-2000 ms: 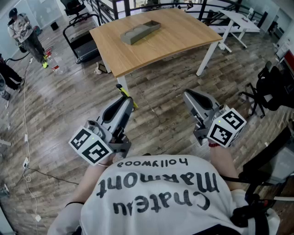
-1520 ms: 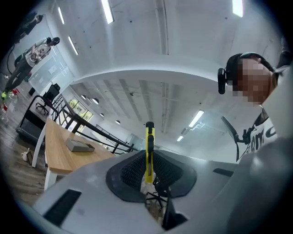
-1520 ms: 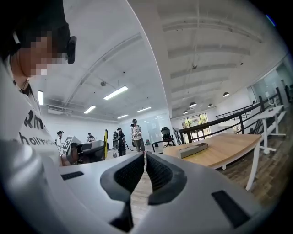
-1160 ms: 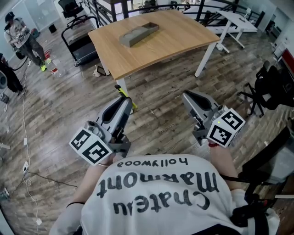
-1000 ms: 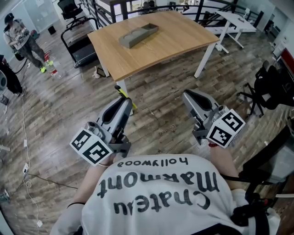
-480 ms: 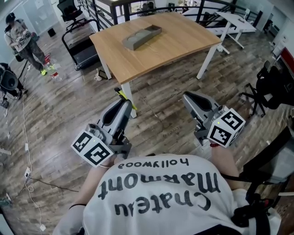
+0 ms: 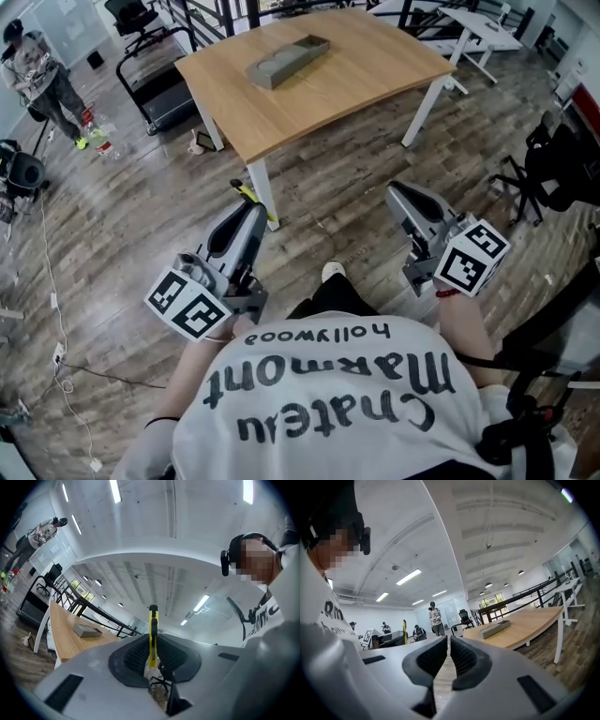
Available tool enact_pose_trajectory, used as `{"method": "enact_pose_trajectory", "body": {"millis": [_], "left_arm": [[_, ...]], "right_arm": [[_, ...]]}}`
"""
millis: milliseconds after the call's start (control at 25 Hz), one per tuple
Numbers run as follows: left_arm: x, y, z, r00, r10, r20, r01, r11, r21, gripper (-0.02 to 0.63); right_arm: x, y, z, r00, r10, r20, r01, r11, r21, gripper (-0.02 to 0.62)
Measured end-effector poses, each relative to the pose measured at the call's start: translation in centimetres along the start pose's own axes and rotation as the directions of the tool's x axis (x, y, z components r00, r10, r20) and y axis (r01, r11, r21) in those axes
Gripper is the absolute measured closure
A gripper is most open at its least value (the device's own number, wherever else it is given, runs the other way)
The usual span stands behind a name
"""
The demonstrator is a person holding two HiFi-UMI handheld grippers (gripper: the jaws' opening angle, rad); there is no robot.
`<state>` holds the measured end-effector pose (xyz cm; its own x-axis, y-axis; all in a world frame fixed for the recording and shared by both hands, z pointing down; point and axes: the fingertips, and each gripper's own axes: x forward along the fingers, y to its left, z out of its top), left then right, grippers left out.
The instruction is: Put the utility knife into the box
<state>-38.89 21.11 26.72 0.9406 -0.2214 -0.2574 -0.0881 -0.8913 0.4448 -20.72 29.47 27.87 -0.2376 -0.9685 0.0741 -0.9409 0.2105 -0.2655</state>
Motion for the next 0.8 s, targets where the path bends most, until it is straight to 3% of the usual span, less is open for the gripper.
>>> {"method": "enact_pose_trajectory", "body": {"millis": [320,800], "left_arm": [[0.7,0.8,-0.6,0.999,-0.029,0.013,0.029,1.000,-0.001,0.557],[12.0,7.5,-1.7,0.999,-0.004,-0.041,0.002,0.999,-0.046,0.557]], "right_arm": [[1.9,-0.9,-0.7,1.000,0.027,-0.007,-0.027,1.000,-0.011,0.571],[7.2,-12.3,2.1,0.999,0.030,-0.015,-0.029,0.998,0.055,0.571]]}}
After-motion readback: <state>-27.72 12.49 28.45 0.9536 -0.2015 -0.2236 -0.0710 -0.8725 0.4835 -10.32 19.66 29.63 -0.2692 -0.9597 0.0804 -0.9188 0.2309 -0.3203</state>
